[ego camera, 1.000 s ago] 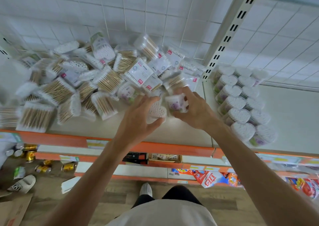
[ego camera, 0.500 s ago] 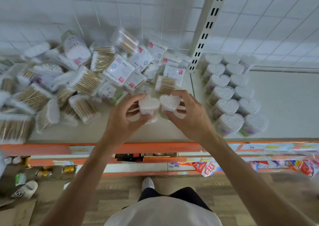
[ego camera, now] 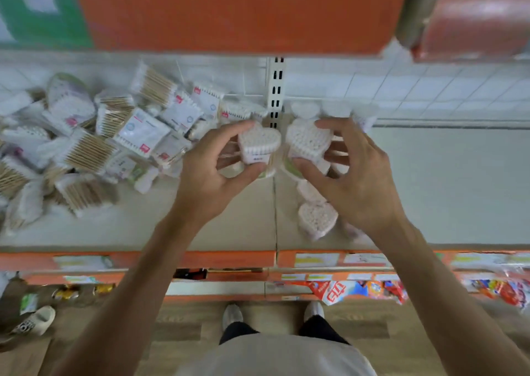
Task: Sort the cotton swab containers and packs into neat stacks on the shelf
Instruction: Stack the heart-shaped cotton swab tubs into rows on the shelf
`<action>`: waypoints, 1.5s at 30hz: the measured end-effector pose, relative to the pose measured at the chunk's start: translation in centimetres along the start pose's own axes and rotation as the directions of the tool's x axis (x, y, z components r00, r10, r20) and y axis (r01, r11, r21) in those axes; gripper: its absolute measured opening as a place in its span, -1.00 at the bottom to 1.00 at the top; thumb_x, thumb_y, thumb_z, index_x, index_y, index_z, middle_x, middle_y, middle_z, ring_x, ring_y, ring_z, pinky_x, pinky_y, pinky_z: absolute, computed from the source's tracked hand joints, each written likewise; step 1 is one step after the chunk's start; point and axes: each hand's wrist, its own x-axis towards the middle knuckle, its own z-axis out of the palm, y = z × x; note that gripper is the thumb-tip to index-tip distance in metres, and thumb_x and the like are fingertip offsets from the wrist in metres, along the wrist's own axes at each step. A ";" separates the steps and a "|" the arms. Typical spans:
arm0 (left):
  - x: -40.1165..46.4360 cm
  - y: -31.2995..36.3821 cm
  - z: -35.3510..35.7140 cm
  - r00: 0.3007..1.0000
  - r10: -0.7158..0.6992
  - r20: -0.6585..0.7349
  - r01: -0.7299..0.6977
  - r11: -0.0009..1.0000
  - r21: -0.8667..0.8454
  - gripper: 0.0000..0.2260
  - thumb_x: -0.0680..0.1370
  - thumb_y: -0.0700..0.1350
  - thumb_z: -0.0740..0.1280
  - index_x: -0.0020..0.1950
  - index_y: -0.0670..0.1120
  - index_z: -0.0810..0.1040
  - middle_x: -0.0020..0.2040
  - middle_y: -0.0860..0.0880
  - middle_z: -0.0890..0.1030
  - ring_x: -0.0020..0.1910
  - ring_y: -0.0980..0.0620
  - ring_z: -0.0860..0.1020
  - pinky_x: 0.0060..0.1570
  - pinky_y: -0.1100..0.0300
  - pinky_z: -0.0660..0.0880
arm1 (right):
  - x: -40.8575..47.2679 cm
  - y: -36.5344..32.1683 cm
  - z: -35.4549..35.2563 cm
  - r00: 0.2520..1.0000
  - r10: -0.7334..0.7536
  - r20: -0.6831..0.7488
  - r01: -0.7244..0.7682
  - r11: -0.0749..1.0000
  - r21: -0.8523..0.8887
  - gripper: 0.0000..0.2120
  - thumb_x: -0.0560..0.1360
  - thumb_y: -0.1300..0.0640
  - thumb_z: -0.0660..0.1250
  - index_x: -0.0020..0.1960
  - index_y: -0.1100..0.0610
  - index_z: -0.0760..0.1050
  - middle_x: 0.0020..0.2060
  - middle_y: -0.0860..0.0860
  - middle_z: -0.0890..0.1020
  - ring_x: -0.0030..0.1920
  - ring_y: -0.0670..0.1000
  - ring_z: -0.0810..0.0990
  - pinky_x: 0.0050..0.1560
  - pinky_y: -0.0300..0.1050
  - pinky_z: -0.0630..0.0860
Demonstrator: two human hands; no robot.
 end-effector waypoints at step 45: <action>1.4 7.2 17.5 0.983 -0.147 -0.108 0.168 0.959 0.227 -0.50 0.46 -0.08 0.55 0.35 0.02 0.48 0.26 0.00 0.56 0.18 0.10 0.60 0.09 0.11 0.63 | 7.2 21.8 -4.8 0.991 0.103 0.089 -0.095 0.991 -0.092 -0.38 0.41 -0.09 0.54 0.29 0.14 0.33 0.13 0.07 0.55 0.02 0.09 0.57 -0.09 -0.09 0.46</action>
